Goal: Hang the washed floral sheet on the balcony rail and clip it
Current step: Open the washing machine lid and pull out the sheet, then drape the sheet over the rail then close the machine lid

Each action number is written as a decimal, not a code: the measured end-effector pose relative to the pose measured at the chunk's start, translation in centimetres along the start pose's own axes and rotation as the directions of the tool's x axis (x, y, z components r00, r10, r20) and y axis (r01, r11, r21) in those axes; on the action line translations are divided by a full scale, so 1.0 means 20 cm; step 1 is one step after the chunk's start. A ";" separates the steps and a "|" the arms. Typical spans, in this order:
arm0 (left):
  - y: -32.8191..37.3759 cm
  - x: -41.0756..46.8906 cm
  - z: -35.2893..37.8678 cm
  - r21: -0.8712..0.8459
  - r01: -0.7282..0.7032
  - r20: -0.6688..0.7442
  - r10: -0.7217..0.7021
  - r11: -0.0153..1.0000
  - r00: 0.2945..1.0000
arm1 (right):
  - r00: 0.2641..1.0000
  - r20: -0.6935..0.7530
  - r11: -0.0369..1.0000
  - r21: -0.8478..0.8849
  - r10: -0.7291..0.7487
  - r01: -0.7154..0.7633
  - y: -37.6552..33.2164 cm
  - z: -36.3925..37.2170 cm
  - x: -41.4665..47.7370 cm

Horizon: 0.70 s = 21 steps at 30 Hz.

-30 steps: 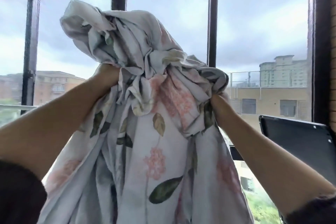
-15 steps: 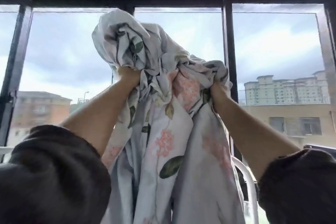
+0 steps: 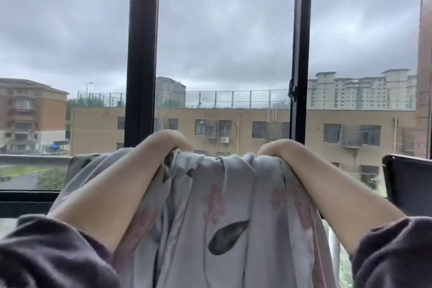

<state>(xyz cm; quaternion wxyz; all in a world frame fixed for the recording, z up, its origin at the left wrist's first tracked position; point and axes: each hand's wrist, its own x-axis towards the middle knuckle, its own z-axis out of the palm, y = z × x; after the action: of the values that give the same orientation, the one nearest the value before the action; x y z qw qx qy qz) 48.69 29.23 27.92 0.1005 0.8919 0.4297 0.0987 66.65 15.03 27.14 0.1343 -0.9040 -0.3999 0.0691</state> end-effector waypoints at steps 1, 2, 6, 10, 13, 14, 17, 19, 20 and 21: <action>0.01 0.00 0.00 0.010 -0.021 -0.121 0.022 1.000 0.992 | 0.996 -0.087 0.996 0.092 -0.008 0.016 0.01 0.00 0.00; 0.02 -0.01 0.01 -0.014 -0.054 -0.245 0.049 0.998 0.968 | 0.983 -0.170 0.991 0.105 -0.061 0.080 0.01 -0.02 0.00; 0.07 -0.15 0.05 -0.010 -0.162 -0.471 0.138 0.987 0.871 | 0.764 -0.632 0.917 0.214 -0.133 0.337 0.06 -0.02 -0.06; 0.11 -0.28 0.21 0.152 -0.136 -0.537 0.197 0.979 0.820 | 0.632 -0.735 0.935 -0.009 -0.247 0.354 0.09 0.09 -0.19; 0.12 -0.37 0.40 0.260 -0.145 -0.689 0.288 0.955 0.665 | 0.572 -0.753 0.924 -0.125 -0.326 0.362 0.15 0.27 -0.31; 0.13 -0.39 0.45 0.251 -0.178 -0.734 0.307 0.952 0.606 | 0.528 -0.772 0.908 -0.148 -0.354 0.391 0.18 0.32 -0.34; 0.16 -0.46 0.60 0.159 -0.304 -0.827 0.295 0.939 0.478 | 0.447 -0.796 0.879 -0.209 -0.408 0.429 0.27 0.44 -0.41; 0.21 -0.55 0.71 0.093 -0.341 -0.831 0.262 0.935 0.491 | 0.434 -0.795 0.880 -0.247 -0.423 0.406 0.35 0.51 -0.47; 0.24 -0.59 0.77 0.066 -0.349 -0.826 0.248 0.935 0.506 | 0.443 -0.790 0.880 -0.245 -0.425 0.407 0.40 0.55 -0.50; 0.30 -0.64 0.83 0.027 -0.355 -0.808 0.229 0.934 0.542 | 0.463 -0.780 0.879 -0.226 -0.422 0.420 0.47 0.60 -0.54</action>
<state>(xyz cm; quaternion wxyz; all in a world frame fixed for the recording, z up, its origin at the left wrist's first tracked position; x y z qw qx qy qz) 49.62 13.92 12.37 -0.0586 0.8011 0.2654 0.5332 63.22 3.21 13.07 0.3132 -0.7065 -0.5032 -0.3866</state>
